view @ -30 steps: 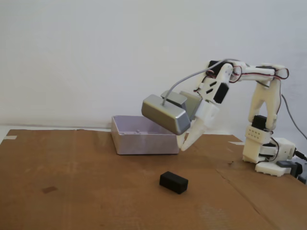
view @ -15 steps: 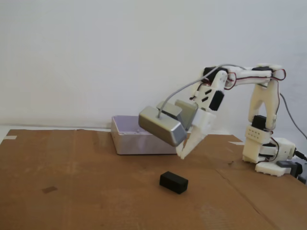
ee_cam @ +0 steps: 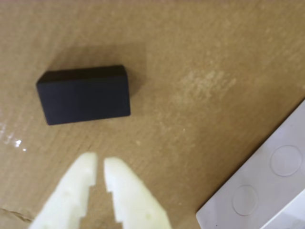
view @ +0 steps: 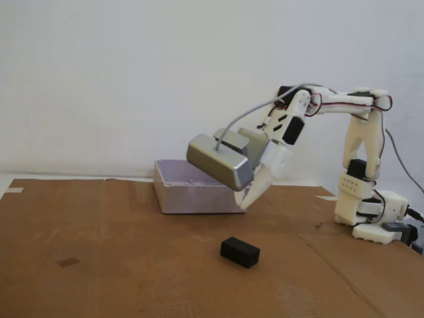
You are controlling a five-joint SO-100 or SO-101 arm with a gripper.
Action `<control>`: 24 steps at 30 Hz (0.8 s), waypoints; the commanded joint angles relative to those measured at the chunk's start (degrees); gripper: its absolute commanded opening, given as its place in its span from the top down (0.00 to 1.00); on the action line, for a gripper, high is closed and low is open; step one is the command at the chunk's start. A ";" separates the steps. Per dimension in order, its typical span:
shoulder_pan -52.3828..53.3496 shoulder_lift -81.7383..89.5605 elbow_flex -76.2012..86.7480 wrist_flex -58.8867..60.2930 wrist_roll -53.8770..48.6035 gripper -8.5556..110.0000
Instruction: Grasp a block and put it in the box.
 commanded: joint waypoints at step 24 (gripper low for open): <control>-4.48 1.58 0.88 -2.29 3.96 0.59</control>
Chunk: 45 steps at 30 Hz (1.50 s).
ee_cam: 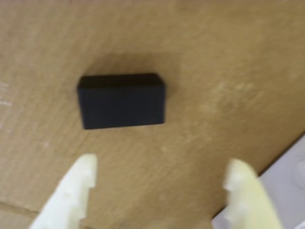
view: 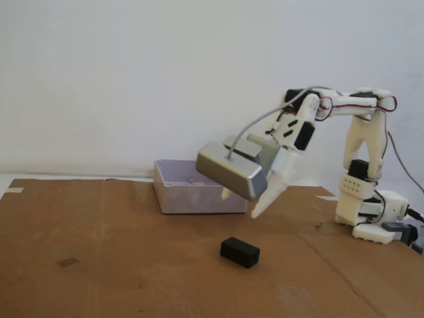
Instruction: Grasp a block and put it in the box.
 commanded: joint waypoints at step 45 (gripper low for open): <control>-4.04 0.53 8.17 -9.93 5.01 0.41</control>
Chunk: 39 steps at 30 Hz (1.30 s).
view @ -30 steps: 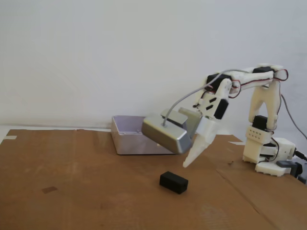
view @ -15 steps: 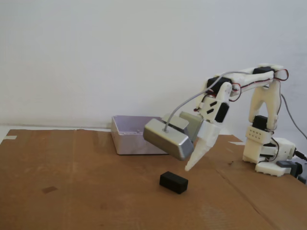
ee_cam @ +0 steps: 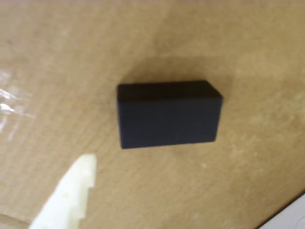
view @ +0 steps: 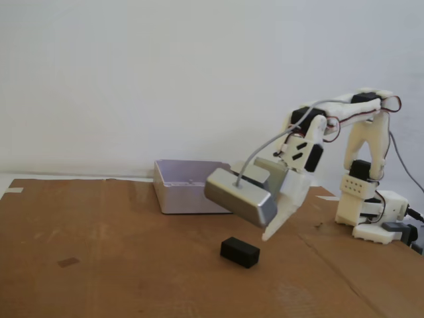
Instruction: Grasp a block and put it in the box.
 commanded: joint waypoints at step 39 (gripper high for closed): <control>-0.62 -6.94 -1.23 -5.10 0.35 0.42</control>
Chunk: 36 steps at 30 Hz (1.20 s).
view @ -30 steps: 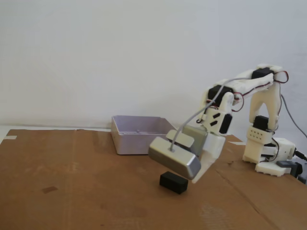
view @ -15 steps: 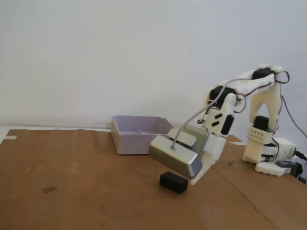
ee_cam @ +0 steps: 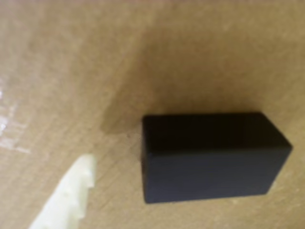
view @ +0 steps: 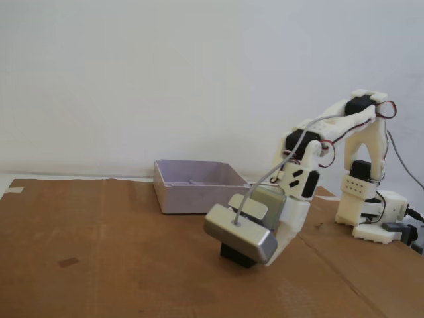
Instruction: Grasp a block and put it in the box.
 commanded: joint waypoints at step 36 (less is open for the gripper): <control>3.78 -4.66 -6.15 -4.39 0.35 0.42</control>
